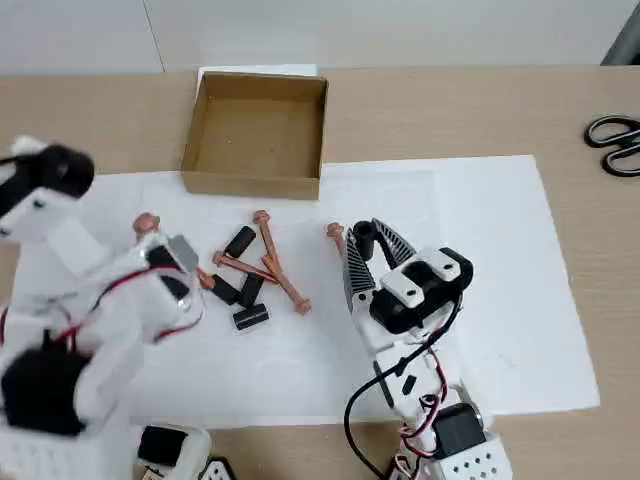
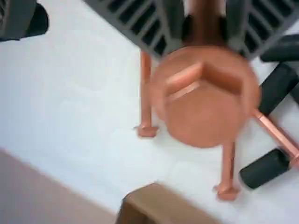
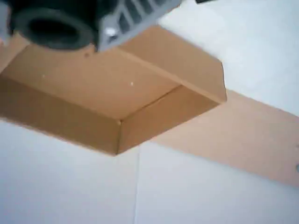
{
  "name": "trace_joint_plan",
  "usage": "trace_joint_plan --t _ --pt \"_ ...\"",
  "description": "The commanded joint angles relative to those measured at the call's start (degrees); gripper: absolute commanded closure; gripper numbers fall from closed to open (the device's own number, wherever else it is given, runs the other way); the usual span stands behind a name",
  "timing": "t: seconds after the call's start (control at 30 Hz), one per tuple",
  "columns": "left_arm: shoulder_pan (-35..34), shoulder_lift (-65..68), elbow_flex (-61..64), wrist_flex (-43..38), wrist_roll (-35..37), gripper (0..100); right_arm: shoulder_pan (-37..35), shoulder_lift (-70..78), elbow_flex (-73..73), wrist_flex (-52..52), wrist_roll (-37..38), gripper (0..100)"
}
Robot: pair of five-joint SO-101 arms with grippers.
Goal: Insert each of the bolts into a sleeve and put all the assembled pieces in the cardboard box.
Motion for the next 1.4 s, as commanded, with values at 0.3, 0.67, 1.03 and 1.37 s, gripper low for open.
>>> trace_joint_plan --t 0.3,0.67,1.03,1.37 --pt "0.6 -28.6 34.2 -50.2 -9.0 99 -0.4 -1.0 0.2 -7.7 0.4 99.3" --pt "16.8 -37.6 50.1 -69.5 -26.6 99 -7.4 -1.0 0.3 -8.1 17.7 99.3" --pt "19.3 -37.7 51.1 -69.5 -31.5 99 -12.0 -1.0 0.3 -10.5 19.9 99.3" --pt "20.4 -37.6 53.3 -71.5 -29.9 99 -11.9 -1.0 0.3 -13.5 13.2 99.3"
